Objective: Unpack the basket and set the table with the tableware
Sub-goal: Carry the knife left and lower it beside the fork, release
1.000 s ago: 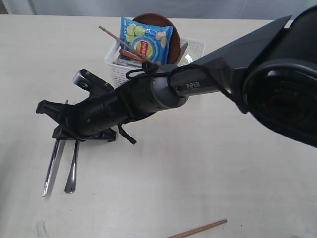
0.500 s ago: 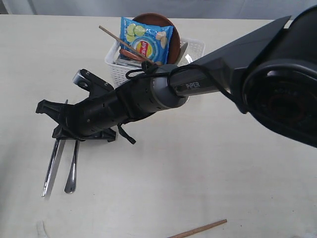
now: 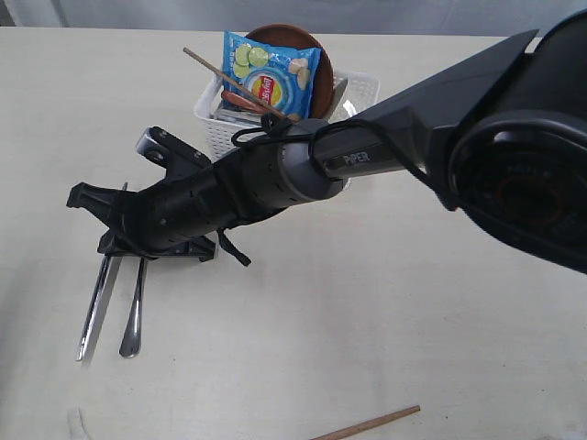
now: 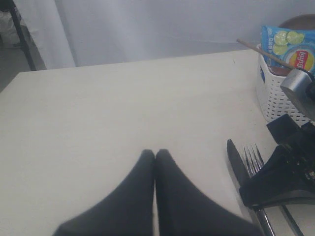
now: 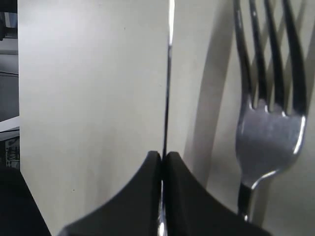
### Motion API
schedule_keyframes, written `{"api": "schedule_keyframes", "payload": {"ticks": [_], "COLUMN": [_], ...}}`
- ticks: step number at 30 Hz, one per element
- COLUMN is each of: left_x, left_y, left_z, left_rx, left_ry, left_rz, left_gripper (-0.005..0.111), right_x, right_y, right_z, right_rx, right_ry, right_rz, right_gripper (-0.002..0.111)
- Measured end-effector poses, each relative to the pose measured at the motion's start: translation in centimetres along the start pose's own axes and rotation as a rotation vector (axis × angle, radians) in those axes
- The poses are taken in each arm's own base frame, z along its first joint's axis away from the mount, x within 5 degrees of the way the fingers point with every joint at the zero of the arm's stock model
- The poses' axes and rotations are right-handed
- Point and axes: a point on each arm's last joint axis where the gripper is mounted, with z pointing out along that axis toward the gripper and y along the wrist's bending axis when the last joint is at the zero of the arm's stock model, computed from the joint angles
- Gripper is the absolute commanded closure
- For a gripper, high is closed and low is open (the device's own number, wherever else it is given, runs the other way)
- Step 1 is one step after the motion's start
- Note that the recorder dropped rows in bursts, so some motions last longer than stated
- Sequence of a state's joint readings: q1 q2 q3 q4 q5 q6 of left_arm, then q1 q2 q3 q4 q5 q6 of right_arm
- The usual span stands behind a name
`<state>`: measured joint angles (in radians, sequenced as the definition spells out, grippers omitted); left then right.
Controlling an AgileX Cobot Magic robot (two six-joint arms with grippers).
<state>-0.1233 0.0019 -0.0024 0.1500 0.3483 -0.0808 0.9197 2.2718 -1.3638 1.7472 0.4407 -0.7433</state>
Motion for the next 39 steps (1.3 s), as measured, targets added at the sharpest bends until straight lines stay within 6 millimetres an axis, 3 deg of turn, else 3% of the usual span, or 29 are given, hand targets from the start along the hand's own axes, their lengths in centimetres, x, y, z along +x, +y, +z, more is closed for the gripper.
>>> {"api": "schedule_keyframes", "payload": {"ticks": [39], "left_x": [0.00], "left_y": [0.00], "left_z": [0.00], "left_rx": [0.000], "left_ry": [0.000], "left_rz": [0.000], "left_gripper": [0.107], "right_x": [0.14], "right_y": [-0.08], "right_z": [0.05], "right_rx": [0.007], "right_ry": [0.017], "right_rz": [0.040], "right_gripper": [0.108]}}
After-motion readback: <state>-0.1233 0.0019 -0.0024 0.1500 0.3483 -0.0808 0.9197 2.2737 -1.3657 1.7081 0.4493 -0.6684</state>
